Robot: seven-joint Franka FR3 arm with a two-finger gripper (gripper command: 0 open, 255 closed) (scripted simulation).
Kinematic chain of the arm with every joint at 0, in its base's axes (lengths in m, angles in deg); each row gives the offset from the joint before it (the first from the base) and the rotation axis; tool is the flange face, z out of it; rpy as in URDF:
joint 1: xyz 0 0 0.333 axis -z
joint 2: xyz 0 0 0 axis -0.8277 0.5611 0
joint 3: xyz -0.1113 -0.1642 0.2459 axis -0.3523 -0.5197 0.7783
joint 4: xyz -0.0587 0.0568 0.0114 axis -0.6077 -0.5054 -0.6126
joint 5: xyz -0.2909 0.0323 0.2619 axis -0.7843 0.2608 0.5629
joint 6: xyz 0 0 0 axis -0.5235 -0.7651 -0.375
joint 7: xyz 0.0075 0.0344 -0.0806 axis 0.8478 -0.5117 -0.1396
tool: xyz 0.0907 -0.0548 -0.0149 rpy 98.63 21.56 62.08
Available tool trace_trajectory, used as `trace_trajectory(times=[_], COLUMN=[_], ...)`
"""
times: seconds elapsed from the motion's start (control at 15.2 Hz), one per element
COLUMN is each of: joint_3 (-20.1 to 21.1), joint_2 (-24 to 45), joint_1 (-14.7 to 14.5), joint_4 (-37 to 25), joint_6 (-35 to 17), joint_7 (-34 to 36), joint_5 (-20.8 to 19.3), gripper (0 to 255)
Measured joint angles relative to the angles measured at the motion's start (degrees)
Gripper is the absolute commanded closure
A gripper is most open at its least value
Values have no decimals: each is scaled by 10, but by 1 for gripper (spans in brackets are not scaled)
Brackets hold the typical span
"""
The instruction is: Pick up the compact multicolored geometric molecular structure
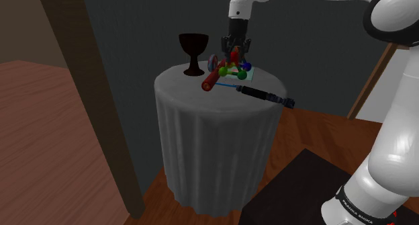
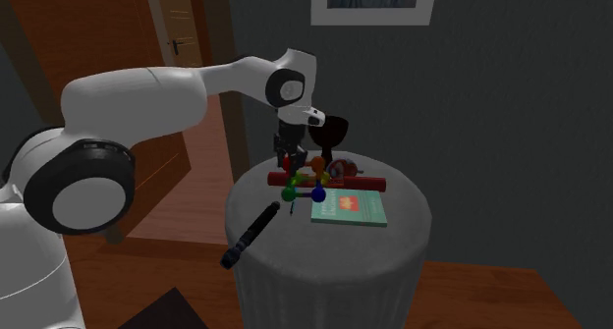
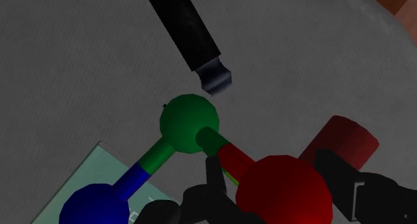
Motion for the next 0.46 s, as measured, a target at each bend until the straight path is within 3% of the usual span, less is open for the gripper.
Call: trace_trajectory(times=[0.46], joint_3=[1], joint_2=[15], joint_1=[0], joint_4=[-73], joint_6=[57], joint_7=[7], joint_5=[0], gripper=[255])
